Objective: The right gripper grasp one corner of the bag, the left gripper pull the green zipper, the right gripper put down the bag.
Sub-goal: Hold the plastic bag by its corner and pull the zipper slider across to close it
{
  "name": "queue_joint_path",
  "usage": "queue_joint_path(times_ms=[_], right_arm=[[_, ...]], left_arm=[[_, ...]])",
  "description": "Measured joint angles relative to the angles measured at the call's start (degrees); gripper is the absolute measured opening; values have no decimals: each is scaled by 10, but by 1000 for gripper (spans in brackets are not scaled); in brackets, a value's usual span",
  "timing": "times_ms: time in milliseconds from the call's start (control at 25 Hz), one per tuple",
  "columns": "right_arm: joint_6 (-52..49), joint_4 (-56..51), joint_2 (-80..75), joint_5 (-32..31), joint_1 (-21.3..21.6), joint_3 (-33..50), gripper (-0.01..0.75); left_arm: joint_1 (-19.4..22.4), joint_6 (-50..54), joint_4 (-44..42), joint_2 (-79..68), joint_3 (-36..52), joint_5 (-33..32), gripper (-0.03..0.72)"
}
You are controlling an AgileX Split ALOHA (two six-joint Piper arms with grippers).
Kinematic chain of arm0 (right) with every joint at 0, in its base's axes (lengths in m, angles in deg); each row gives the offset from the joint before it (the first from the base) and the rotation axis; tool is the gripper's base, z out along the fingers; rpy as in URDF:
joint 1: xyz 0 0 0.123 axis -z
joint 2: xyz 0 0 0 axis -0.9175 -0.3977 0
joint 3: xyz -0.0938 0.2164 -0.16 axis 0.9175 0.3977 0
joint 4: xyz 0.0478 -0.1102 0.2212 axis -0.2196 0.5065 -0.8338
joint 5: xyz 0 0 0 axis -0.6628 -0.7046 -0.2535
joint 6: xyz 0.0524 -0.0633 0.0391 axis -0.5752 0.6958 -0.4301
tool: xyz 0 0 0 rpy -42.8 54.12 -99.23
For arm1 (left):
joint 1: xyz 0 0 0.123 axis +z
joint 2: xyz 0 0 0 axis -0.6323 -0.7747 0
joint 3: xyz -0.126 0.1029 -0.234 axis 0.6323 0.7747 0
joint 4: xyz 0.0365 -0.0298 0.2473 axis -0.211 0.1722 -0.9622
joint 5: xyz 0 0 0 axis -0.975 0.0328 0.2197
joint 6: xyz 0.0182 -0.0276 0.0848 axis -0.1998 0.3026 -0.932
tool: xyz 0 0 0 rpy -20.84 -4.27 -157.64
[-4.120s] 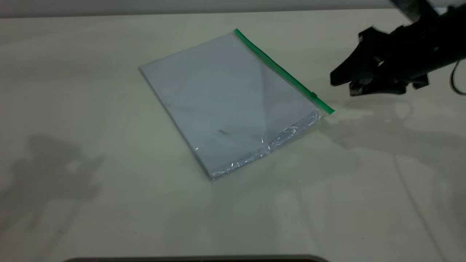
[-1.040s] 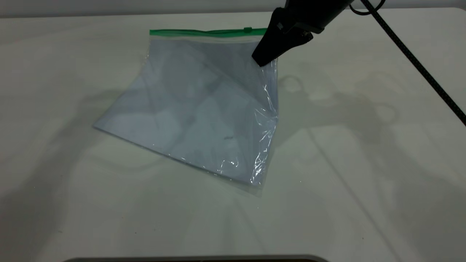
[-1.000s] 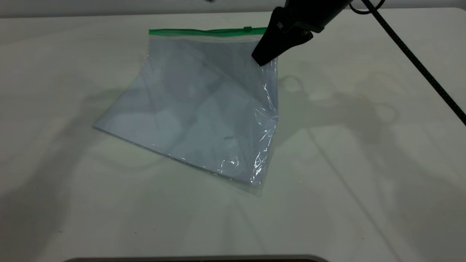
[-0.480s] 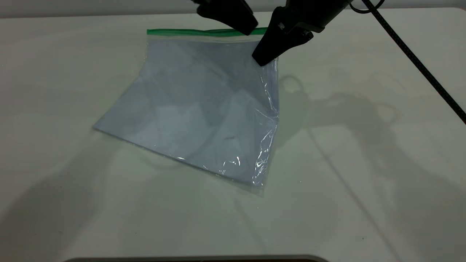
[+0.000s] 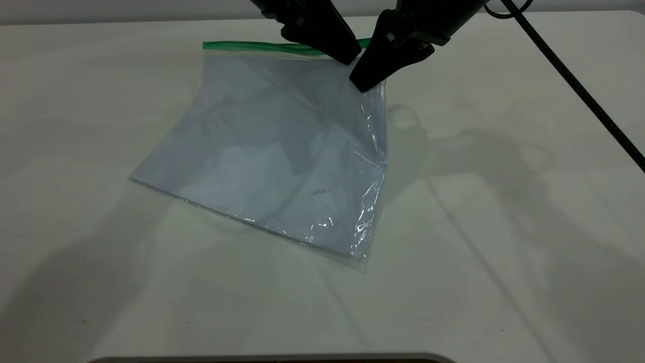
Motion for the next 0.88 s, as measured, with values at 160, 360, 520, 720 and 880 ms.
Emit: queue_joint_path(times_ms=[160,360,520,720,880], right_arm=[[0,0,0,4,0,0,34],[0,9,0,10,1,0,34],[0,18,0,12,1,-1,34],[0,18,0,8,13,-1,34],[2,17,1,1,25,-1,34]], left_arm=[[-1,0,0,0,0,1,265],[-3,-2,0,0,0,11,169],[-4,-6,0,0,0,15,137],[-5,-16,3,1,0,29,116],[-6,-20,6,2,0,44,90]])
